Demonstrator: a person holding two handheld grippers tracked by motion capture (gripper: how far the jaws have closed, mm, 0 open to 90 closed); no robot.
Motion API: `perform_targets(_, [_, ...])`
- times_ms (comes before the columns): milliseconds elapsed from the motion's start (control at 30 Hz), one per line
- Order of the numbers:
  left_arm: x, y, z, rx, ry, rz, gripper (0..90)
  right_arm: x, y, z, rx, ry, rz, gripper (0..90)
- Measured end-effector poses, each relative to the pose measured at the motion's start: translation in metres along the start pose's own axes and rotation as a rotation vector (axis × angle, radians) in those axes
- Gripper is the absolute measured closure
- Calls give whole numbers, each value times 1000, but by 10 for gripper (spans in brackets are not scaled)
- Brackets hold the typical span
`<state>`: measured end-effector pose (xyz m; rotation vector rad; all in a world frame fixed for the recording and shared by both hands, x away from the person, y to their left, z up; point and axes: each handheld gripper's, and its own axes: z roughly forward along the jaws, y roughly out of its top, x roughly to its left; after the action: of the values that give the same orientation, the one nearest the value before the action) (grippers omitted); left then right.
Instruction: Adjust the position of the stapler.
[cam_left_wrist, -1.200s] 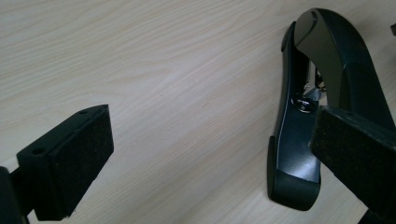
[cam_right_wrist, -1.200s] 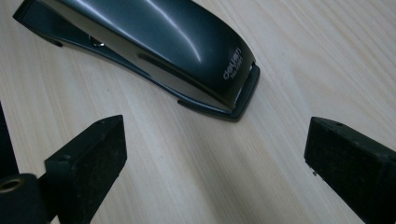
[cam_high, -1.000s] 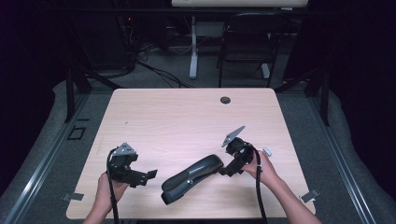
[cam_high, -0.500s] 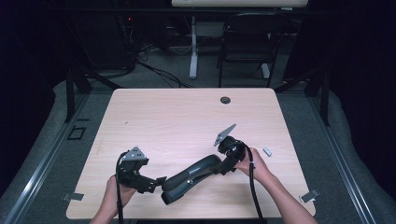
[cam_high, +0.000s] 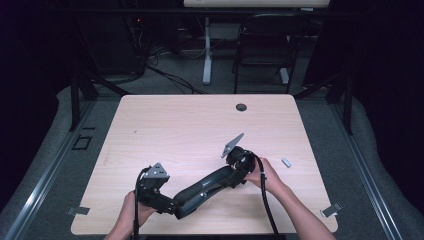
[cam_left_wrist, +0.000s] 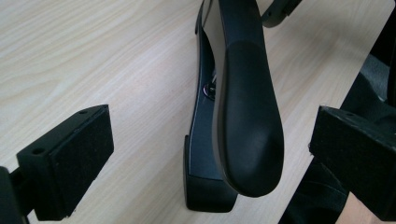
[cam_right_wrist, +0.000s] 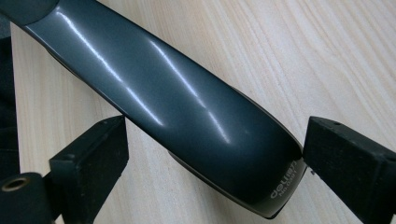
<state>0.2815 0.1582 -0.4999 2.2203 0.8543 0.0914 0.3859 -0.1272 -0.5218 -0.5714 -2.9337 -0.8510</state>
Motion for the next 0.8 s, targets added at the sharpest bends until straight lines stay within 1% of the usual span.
perform_targets(33, [-1,0,1,5,-4,1,2,0,0,0,-4,-2,2,69])
perform_targets(100, [-3,0,4,24,4,13,5,0,-1,0,-6,-1,6,72])
perform_targets(133, [-3,0,5,33,2,19,7,0,-2,1,-21,2,11,72])
perform_targets(200, [-4,0,7,44,10,25,12,-1,-2,1,-16,3,2,69])
perform_targets(300, [-5,0,8,48,10,28,45,-1,-2,2,-22,2,-8,70])
perform_targets(367, [-6,0,10,54,12,40,105,-2,-4,2,-30,8,-16,72])
perform_targets(400, [-7,0,10,55,11,42,156,-2,-5,3,-37,10,-18,70])
perform_targets(433, [-7,0,10,55,11,42,171,-2,-5,3,-37,10,-18,70])
perform_targets(467, [-8,0,10,58,8,49,208,-5,-5,5,-35,27,-30,55])
perform_targets(500, [-9,0,10,58,7,59,284,-7,-4,7,-30,32,-36,39])
perform_targets(533, [-9,0,10,58,7,59,321,-7,-4,7,-30,32,-36,39])
perform_targets(567, [-9,-1,10,56,8,60,362,-6,-4,12,-17,21,-45,30])
perform_targets(600, [-9,-1,10,55,-8,64,395,-6,-3,13,-9,20,-57,30])
perform_targets(633, [-9,-1,10,55,-14,67,409,-5,-3,13,-3,14,-59,30])
perform_targets(700, [-10,-1,9,52,-29,81,470,-4,-3,14,-1,11,-61,31])
perform_targets(767, [-11,-1,9,53,-25,91,541,-4,-3,15,-2,7,-59,37])
perform_targets(800, [-11,-2,8,51,-15,95,548,-4,-3,16,5,1,-57,40])
